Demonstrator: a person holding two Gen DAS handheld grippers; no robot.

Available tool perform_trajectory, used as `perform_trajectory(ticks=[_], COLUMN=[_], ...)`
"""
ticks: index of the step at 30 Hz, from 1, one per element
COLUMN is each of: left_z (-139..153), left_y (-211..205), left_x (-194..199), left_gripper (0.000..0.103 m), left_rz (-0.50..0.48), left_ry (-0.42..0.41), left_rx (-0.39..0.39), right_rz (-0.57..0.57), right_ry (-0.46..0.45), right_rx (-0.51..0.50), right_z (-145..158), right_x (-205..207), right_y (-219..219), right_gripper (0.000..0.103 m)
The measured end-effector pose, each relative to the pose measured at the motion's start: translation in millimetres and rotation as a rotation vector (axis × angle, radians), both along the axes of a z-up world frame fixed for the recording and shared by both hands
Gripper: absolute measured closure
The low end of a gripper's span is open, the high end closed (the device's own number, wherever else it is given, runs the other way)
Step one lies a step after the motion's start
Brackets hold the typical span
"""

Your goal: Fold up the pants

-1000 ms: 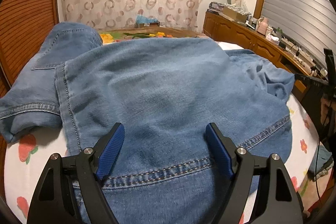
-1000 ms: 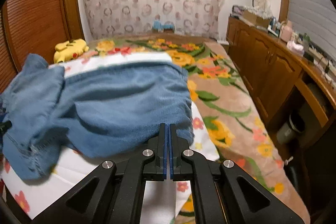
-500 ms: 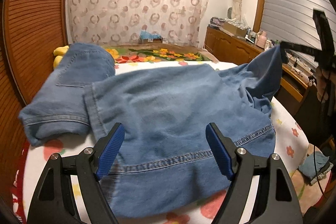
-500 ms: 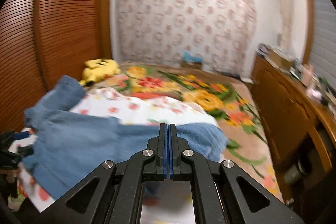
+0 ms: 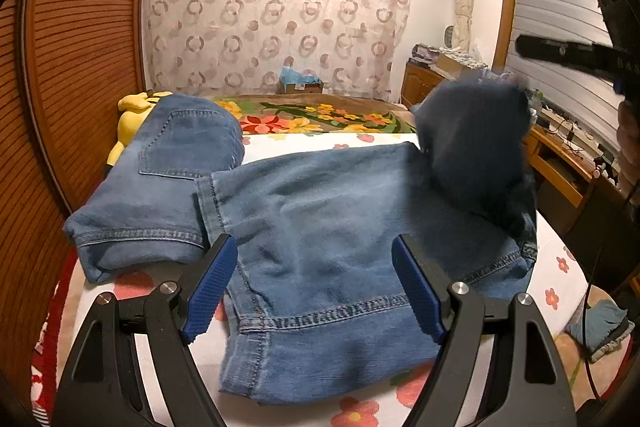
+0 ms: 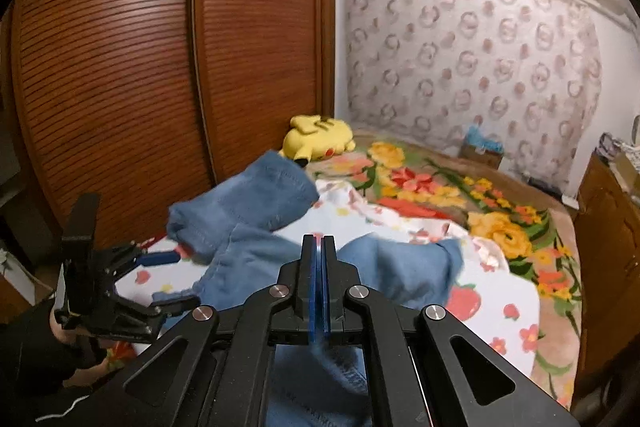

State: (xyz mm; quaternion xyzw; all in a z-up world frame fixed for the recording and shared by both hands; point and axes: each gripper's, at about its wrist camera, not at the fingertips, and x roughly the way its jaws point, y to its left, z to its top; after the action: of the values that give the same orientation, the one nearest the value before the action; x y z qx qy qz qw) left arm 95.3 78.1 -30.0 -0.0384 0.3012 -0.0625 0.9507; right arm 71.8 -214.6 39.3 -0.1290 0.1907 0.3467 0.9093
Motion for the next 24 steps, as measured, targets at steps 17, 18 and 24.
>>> perform_trajectory(ticks=[17,18,24], left_z=[-12.2,-12.0,-16.8], left_y=[-53.4,-57.9,-88.7], left_x=[20.2,20.4,22.8], left_gripper=[0.027,0.027,0.047], left_rz=[-0.142,-0.153,-0.265], left_ry=[0.041,0.042,0.064], left_rx=[0.043,0.047,0.072], right_rz=[-0.198,-0.205,-0.234], right_ry=[0.179,0.195,0.218], right_rx=[-0.009,-0.014,-0.006], right_z=[-46.0,-52.0,-66.0], right_x=[52.3,51.9,43.9], right_y=[-14.2,-12.5,-5.9], right_gripper=[0.071,0.071,0.071])
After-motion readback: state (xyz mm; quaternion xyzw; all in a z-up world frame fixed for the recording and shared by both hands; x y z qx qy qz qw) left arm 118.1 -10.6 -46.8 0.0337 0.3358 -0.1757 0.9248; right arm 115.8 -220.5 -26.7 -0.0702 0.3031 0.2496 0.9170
